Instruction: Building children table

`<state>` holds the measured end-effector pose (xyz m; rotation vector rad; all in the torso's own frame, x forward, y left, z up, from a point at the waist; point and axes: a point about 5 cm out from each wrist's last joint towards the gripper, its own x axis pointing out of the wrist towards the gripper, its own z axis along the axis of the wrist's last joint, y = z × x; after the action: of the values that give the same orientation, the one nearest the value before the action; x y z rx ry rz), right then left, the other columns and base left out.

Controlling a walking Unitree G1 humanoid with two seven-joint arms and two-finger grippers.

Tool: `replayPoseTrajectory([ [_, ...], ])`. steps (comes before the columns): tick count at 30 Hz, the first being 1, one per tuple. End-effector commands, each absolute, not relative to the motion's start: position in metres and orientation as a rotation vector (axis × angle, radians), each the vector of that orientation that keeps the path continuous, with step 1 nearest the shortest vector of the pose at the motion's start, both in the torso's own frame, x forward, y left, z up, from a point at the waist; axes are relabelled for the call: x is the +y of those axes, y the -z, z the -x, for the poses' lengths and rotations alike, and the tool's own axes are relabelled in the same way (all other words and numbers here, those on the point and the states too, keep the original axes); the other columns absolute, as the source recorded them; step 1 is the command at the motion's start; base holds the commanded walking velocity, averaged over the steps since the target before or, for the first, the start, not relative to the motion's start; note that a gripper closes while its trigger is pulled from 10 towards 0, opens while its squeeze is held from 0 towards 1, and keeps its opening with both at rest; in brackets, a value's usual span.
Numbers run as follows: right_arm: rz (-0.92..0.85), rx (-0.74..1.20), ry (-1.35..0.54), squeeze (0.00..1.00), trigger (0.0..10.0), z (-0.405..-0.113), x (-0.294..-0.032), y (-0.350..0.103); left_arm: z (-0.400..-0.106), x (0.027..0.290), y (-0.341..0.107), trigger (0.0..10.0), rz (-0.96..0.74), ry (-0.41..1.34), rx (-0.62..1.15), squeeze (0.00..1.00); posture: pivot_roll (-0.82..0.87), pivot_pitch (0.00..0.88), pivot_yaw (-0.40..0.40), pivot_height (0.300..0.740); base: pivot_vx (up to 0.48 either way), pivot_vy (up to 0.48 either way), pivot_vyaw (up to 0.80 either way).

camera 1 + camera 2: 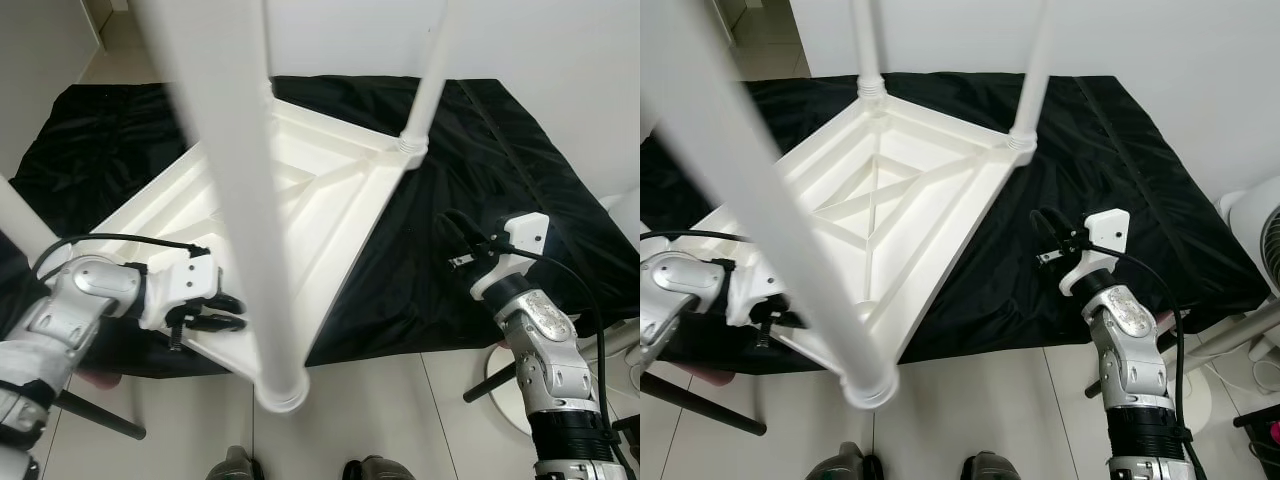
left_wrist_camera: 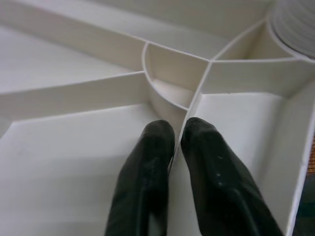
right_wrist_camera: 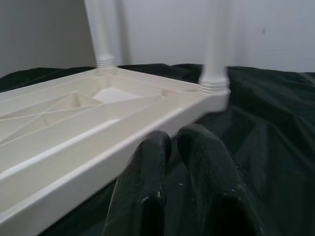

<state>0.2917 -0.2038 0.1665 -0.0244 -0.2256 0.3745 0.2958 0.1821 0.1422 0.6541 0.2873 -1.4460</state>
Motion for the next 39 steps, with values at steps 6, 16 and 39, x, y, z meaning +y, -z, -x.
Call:
replayPoseTrajectory([
  [6, 0.023, -0.218, -0.361, 0.00, 10.0, -0.293, -0.204, -0.166, -0.317, 0.190, -0.146, 0.0, -0.630, 1.139, 0.197, 0.00, -0.05, 0.090, 0.030, 0.740, 0.000, 0.000, 0.00],
  [16, 0.022, -0.225, -0.349, 0.00, 10.0, -0.295, -0.203, -0.167, -0.332, 0.181, -0.158, 10.0, -0.619, 1.036, 0.083, 0.00, -0.05, 0.092, 0.030, 0.740, 0.000, 0.000, 0.00],
  [39, -0.004, -0.089, -0.670, 0.00, 10.0, -0.260, -0.195, -0.152, -0.314, 0.163, -0.198, 10.0, -0.263, 0.973, -0.085, 0.00, -0.07, 0.086, 0.038, 0.740, 0.000, 0.000, 0.00],
])
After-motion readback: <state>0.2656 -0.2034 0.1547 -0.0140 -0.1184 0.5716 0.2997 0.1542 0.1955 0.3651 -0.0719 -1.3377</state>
